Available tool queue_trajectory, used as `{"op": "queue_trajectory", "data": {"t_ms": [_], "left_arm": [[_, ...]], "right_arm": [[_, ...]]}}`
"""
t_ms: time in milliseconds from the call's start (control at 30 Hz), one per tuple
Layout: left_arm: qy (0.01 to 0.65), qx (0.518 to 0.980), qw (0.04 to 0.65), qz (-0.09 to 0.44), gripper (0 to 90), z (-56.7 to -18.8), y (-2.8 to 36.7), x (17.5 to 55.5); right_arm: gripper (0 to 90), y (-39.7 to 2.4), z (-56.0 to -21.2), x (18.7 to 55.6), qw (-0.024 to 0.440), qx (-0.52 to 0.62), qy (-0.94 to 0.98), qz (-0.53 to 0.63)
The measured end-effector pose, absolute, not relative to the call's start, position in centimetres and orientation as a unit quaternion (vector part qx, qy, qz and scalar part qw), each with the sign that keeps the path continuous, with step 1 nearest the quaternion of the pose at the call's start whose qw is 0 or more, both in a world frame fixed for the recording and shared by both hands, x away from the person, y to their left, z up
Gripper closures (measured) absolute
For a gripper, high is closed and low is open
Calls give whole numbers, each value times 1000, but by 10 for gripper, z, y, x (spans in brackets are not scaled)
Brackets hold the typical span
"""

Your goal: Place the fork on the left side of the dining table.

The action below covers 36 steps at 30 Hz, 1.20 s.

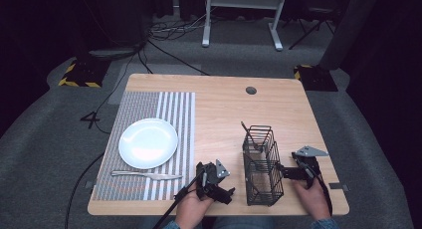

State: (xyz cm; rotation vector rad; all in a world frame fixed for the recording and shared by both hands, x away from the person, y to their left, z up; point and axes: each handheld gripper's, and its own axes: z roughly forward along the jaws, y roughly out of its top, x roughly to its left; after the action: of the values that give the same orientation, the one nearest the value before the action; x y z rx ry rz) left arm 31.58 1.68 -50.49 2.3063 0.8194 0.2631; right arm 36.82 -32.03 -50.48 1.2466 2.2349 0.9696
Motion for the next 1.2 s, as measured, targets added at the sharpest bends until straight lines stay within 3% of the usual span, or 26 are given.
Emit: {"op": "queue_trajectory", "data": {"t_ms": [100, 200, 300, 900, 967, 1200], "left_arm": [[320, 878, 340, 105, 38, -504, 19, 315], [325, 873, 350, 97, 173, -501, 25, 315], [325, 871, 362, 69, 191, -497, 31, 318], [303, 852, 419, 86, 379, -438, 62, 313], [299, 852, 421, 83, 436, -435, 62, 313], [298, 845, 433, 92, 468, -411, 60, 320]], "right_arm": [[160, -320, -505, 368, 201, 446, 800, 347], [160, -320, -505, 368, 201, 446, 800, 347], [160, -320, -505, 368, 201, 446, 800, 347], [160, -320, -505, 368, 201, 446, 800, 347], [160, -320, -505, 368, 201, 446, 800, 347], [160, -320, -505, 368, 201, 446, 800, 347]]}}
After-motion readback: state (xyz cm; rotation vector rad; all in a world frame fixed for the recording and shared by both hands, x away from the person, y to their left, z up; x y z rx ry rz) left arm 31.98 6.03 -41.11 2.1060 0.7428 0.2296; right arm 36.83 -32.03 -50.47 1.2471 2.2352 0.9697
